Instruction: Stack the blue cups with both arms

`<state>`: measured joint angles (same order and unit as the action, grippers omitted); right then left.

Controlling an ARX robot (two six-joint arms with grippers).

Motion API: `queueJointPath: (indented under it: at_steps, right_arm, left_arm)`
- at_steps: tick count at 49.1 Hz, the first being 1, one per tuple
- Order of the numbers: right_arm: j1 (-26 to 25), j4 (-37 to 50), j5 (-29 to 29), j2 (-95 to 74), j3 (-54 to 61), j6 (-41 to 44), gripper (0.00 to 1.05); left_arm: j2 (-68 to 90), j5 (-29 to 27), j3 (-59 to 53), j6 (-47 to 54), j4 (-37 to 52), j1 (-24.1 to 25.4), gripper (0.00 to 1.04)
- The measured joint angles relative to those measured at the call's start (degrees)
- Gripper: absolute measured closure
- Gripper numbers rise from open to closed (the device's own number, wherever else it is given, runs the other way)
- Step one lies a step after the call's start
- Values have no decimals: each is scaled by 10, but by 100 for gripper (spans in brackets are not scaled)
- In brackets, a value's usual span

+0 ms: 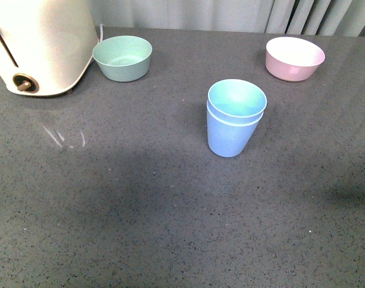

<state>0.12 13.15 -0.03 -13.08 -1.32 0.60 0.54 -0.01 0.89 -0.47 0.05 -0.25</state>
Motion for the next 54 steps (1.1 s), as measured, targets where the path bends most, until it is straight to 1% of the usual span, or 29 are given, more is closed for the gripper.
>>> queueJointPath:
  at_steps: [9, 10, 12, 14, 25, 27, 28, 32, 35, 38, 41, 45, 48, 51, 52, 54]
  right_arm:
    - [0, -30, 0, 30, 0, 0, 103]
    - [0, -40, 0, 39, 0, 0, 103]
    - [0, -97, -2, 78, 0, 0, 103]
    - [0, -125, 1, 111, 0, 0, 103]
    - [0, -130, 0, 127, 0, 0, 103]
    - [0, -130, 0, 127, 0, 0, 97]
    - [0, -130, 0, 127, 0, 0, 92]
    - [0, -130, 0, 127, 0, 0, 76]
    - [0, -130, 0, 127, 0, 0, 69]
    - [0, -130, 0, 127, 0, 0, 55]
    - [0, -130, 0, 127, 0, 0, 44]
    - [0, -130, 0, 127, 0, 0, 34]
    - [0, -130, 0, 127, 0, 0, 23]
    - [0, -130, 0, 127, 0, 0, 10]
    - [0, -130, 0, 127, 0, 0, 8]
    - [0, -130, 0, 127, 0, 0, 9]
  left_arm:
    - [0, 0, 0, 0, 0, 0, 9]
    - [0, 0, 0, 0, 0, 0, 9]
    - [0, 0, 0, 0, 0, 0, 9]
    - [0, 0, 0, 0, 0, 0, 9]
    - [0, 0, 0, 0, 0, 0, 9]
    - [0, 0, 0, 0, 0, 0, 9]
    - [0, 0, 0, 0, 0, 0, 9]
    - [0, 0, 0, 0, 0, 0, 9]
    - [0, 0, 0, 0, 0, 0, 9]
    - [0, 0, 0, 0, 0, 0, 9]
    - [0, 0, 0, 0, 0, 0, 9]
    - [0, 0, 0, 0, 0, 0, 9]
    - [0, 0, 0, 0, 0, 0, 9]
    - [0, 0, 0, 0, 0, 0, 9]
    - [0, 0, 0, 0, 0, 0, 9]
    - [0, 0, 0, 0, 0, 0, 9]
